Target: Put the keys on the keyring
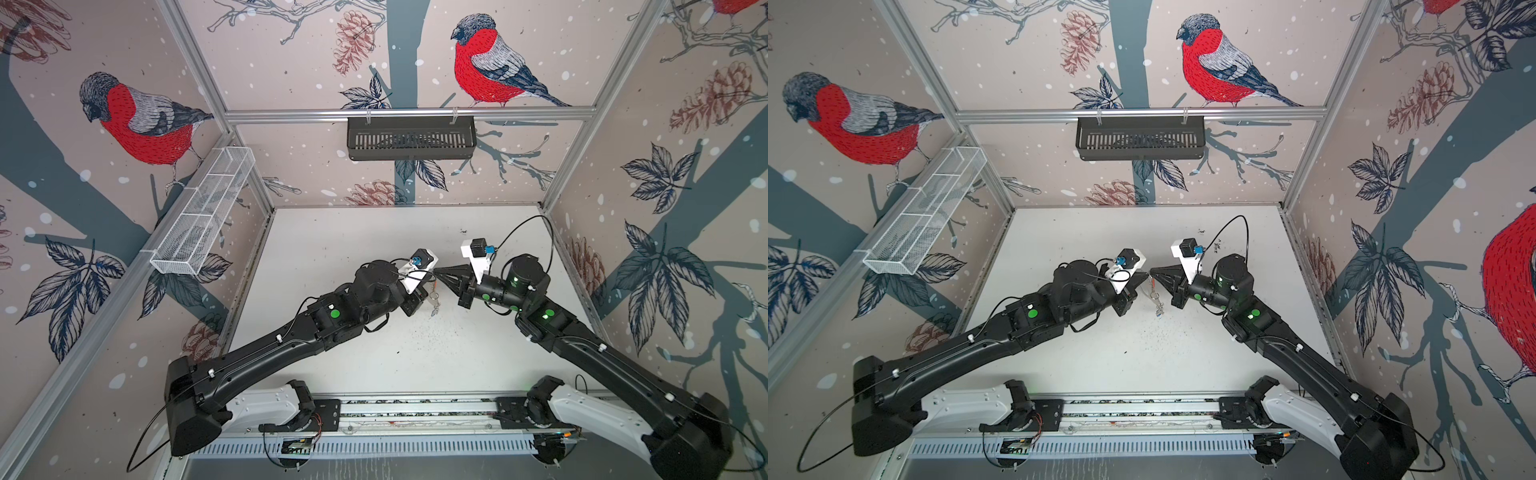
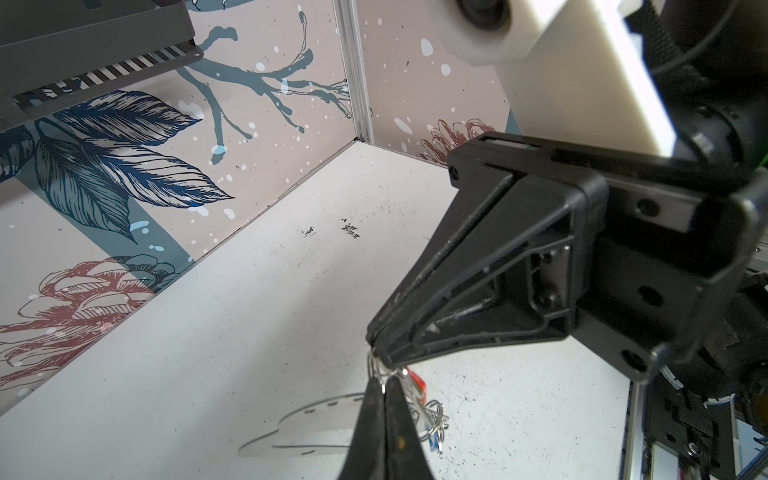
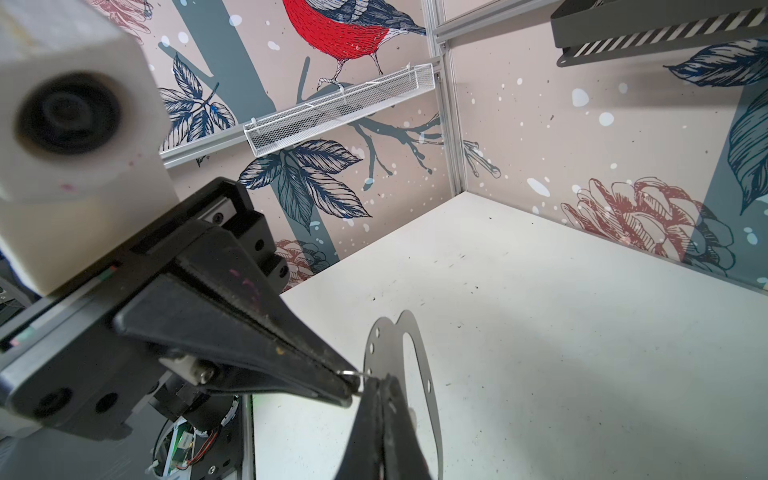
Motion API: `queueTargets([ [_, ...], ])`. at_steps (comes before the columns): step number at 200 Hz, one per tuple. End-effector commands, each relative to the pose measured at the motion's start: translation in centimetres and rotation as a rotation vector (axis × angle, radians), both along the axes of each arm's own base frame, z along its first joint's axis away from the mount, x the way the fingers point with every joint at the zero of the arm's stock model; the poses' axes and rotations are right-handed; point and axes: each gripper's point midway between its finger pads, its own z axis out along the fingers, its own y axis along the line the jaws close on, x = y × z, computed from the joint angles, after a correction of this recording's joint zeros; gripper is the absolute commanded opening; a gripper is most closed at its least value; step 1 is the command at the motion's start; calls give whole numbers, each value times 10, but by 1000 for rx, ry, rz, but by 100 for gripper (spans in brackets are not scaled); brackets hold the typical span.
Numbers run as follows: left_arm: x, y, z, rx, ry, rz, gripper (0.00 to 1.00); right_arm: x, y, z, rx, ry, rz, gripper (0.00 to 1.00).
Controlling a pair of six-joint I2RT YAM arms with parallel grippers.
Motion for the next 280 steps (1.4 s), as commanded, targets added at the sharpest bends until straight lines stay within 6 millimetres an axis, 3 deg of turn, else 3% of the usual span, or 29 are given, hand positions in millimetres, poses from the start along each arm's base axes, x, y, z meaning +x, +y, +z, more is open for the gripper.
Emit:
queueTargets([
  [1, -24, -14, 7, -33, 9, -138, 0, 23, -13, 12, 29, -27, -139, 0],
  [79, -24, -11, 10, -40, 2, -129, 0, 22, -16, 11, 31, -22, -137, 0],
  [165, 10, 7, 10, -16, -42, 89, 0, -13, -11, 7, 7, -73, 28, 0],
  [201, 11, 5, 10, -14, -46, 86, 0, -21, -6, 5, 8, -77, 76, 0],
  [280, -1, -7, 8, -7, -34, 4, 0, -15, -1, 7, 9, -73, 75, 0],
])
